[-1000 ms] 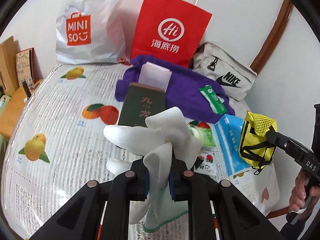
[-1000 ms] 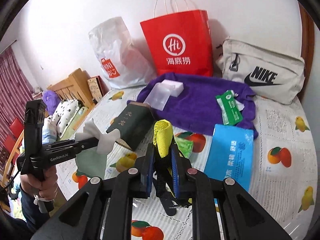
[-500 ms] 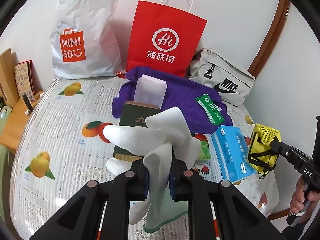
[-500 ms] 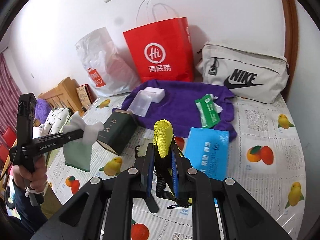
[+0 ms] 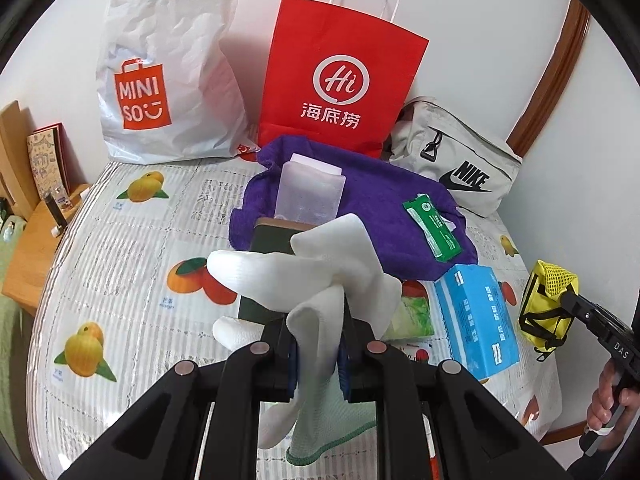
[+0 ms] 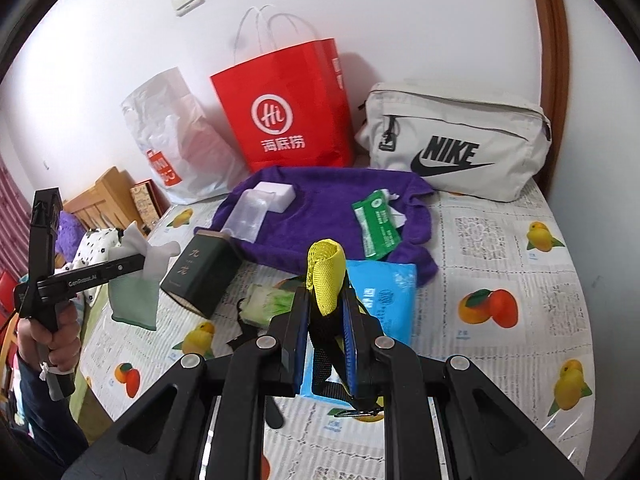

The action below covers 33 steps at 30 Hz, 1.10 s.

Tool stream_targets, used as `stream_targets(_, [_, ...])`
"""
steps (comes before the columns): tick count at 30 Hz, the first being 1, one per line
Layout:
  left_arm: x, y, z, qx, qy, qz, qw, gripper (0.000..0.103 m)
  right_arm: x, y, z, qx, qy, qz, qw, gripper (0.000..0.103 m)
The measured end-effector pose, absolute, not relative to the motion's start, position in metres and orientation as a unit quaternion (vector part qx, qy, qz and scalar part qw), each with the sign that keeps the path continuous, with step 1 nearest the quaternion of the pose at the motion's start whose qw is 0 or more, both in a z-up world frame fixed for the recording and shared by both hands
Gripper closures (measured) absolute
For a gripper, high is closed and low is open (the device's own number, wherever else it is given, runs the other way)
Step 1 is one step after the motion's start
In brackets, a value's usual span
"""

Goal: Organize soft objects
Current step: 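Carry the white gloves and yellow pouch up over the purple towel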

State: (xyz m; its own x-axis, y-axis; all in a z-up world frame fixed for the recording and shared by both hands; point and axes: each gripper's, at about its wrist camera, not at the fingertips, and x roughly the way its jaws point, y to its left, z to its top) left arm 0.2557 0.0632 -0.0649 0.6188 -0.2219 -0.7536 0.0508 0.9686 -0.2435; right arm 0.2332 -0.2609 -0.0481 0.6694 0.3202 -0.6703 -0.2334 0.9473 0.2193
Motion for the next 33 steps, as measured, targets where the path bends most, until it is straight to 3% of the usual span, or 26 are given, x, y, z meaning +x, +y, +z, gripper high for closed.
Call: stream_targets(33, [0.356, 0.054, -0.075, -0.124, 0.435, -0.086, 0.888, 0.088, 0.354, -0.254, -0.066, 0.044, 0.373, 0.163, 0.912, 0.087])
